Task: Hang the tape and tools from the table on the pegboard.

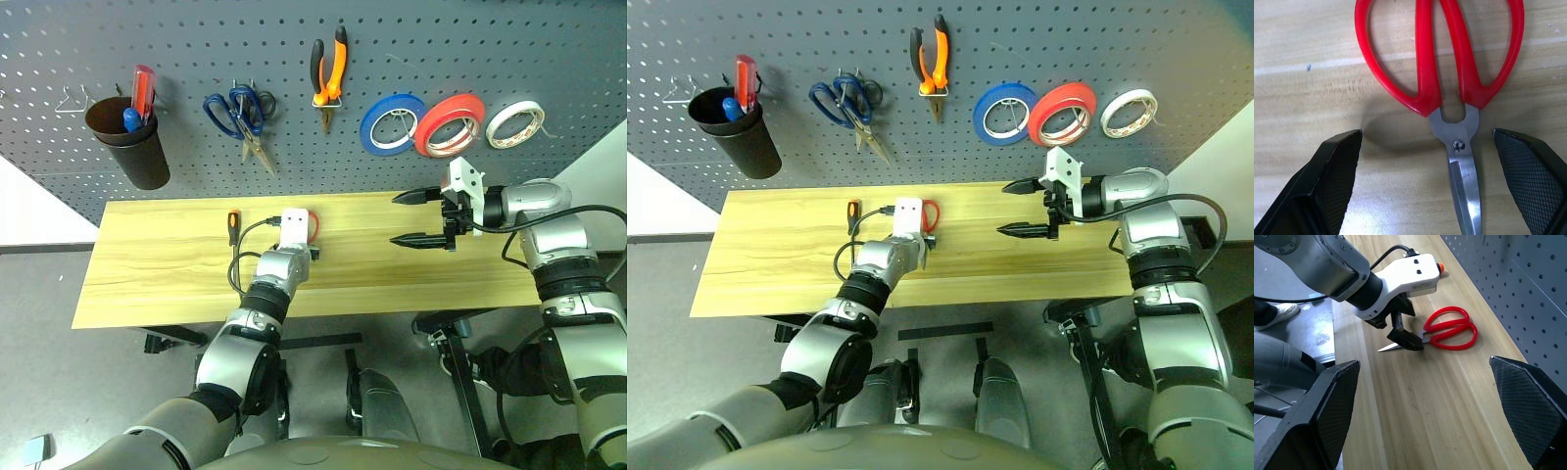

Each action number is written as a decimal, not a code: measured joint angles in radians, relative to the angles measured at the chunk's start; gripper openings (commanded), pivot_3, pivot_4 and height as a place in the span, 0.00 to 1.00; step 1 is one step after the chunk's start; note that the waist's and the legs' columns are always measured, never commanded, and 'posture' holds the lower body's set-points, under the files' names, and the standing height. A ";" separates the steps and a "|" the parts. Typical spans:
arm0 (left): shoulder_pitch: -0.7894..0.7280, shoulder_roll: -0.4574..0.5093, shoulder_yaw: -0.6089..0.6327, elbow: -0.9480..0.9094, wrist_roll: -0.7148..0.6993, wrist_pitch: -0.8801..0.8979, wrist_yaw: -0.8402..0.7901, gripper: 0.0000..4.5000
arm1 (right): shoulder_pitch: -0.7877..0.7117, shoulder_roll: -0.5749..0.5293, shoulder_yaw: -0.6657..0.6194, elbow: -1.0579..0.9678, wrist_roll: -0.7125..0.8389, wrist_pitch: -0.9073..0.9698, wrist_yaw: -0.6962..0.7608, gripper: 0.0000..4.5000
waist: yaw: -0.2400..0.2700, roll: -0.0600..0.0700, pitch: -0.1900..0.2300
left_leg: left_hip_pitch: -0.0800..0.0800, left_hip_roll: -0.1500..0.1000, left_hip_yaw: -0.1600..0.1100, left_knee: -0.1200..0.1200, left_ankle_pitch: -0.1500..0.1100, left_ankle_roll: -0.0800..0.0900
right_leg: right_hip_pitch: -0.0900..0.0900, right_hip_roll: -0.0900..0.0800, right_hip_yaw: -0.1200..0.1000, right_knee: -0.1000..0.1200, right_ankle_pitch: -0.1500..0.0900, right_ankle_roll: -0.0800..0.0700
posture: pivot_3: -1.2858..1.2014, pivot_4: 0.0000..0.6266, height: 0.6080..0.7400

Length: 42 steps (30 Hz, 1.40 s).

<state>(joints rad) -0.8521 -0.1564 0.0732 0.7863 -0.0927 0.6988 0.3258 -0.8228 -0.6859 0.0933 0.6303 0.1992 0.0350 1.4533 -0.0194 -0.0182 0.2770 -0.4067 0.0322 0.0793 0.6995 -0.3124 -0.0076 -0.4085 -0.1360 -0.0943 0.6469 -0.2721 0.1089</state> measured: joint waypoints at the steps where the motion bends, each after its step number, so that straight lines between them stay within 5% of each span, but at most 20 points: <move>1: 0.000 0.000 0.000 -0.002 -0.003 0.003 0.004 0.72 | 0.000 0.000 0.000 0.000 -0.001 -0.001 -0.003 1.00 | 0.000 0.000 0.000 | 0.000 0.000 0.000 0.000 0.000 0.000 | 0.000 0.000 0.000 0.000 0.000 0.000 | 0.47 0.49 0.94; 10: 0.000 0.000 0.000 -0.006 -0.017 0.017 0.042 0.07 | 0.000 0.000 0.000 0.001 -0.005 -0.017 -0.014 1.00 | -0.002 0.000 0.000 | 0.000 0.000 0.000 0.000 0.000 0.000 | 0.000 0.000 0.000 0.000 0.000 0.000 | 0.47 0.48 0.94; 20: 0.008 0.003 -0.007 -0.034 -0.020 0.042 0.016 0.05 | -0.001 0.000 0.000 0.006 -0.020 -0.030 -0.023 1.00 | 0.000 0.000 0.000 | 0.000 0.000 0.001 0.000 0.000 0.000 | 0.000 0.000 0.000 0.000 0.000 0.000 | 0.48 0.44 0.94; 25: 0.248 0.089 -0.166 -0.403 -0.025 0.116 -0.225 0.05 | -0.006 -0.003 -0.030 -0.011 0.022 0.048 -0.007 1.00 | -0.002 0.000 0.000 | -0.001 0.000 0.000 -0.001 0.000 -0.001 | -0.002 0.001 0.000 0.000 0.000 0.000 | 0.48 0.42 0.94; 28: 0.388 0.228 -0.223 -0.679 -0.024 0.119 -0.346 0.05 | -0.009 -0.009 -0.059 -0.060 0.063 0.129 -0.002 1.00 | -0.005 0.001 0.000 | -0.001 0.001 0.000 -0.001 0.001 -0.002 | -0.003 0.001 0.000 0.000 0.000 0.000 | 0.48 0.40 0.94; 35: 0.645 0.489 -0.229 -1.108 -0.041 0.015 -0.575 0.05 | -0.006 -0.023 -0.089 -0.176 0.128 0.228 -0.004 1.00 | 0.008 0.002 -0.001 | -0.002 0.000 0.000 0.000 0.000 -0.001 | -0.001 -0.002 0.000 -0.002 0.000 0.000 | 0.49 0.35 0.94; 42: 0.769 0.498 -0.171 -1.244 -0.091 -0.297 -0.696 0.05 | -0.008 -0.020 -0.136 -0.228 0.199 0.311 -0.039 1.00 | 0.007 0.002 -0.002 | -0.002 0.000 0.000 0.000 0.000 -0.001 | -0.001 -0.003 -0.001 -0.002 0.000 0.000 | 0.49 0.27 0.94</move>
<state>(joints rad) -0.0832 0.3419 -0.0973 -0.4581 -0.1833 0.4016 -0.3704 -0.8310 -0.7061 -0.0423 0.4021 0.3980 0.3459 1.4143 -0.0128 -0.0159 0.2746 -0.4086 0.0321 0.0791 0.6995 -0.3121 -0.0088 -0.4091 -0.1387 -0.0953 0.6452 -0.2720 0.1087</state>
